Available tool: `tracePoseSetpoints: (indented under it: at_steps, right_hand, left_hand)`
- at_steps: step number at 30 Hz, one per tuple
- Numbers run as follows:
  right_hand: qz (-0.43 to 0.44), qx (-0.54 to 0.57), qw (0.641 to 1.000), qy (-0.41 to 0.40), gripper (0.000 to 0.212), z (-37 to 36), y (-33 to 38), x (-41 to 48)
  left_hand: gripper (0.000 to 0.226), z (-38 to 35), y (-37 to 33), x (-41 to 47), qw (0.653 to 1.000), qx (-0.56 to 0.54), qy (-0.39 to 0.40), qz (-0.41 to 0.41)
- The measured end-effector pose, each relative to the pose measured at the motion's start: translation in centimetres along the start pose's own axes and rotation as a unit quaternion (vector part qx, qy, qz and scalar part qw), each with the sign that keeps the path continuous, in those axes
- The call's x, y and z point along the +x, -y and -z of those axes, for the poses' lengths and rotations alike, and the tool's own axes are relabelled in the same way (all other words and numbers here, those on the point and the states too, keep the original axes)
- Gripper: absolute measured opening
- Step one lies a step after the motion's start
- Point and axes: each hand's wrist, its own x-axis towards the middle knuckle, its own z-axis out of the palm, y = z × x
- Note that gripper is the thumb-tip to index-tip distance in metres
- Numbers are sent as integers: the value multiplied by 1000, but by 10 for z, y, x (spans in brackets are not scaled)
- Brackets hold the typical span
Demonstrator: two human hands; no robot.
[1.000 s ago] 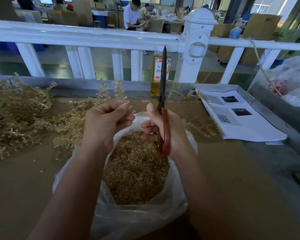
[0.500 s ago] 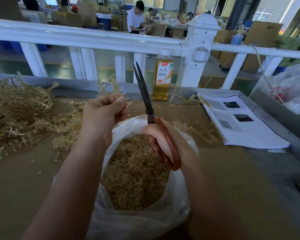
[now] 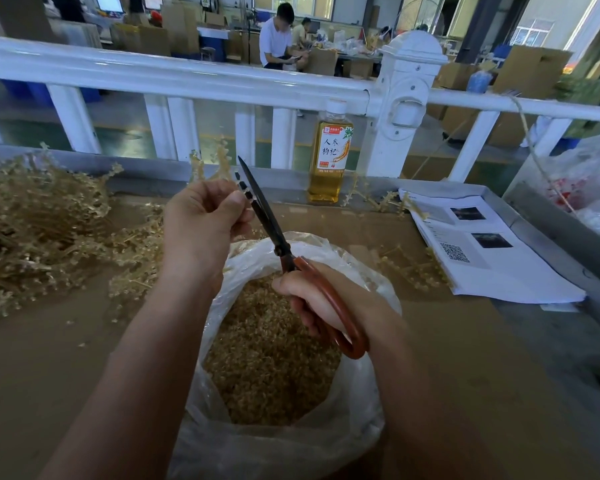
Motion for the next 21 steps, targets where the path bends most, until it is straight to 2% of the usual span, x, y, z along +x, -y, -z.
tracePoseSetpoints:
  at_steps: [8, 12, 21]
  right_hand:
    - [-7, -17, 1000, 13, 23, 2, 0, 3]
    - [-36, -80, 996, -5, 26, 5, 2, 6]
    - [-43, -50, 998, -11, 32, 6, 13, -2]
  left_hand:
    - [19, 0, -1, 0, 999, 39, -4, -12]
    - [21, 1, -3, -1, 998, 53, 0, -21]
    - [18, 1, -3, -2, 999, 37, 38, 11]
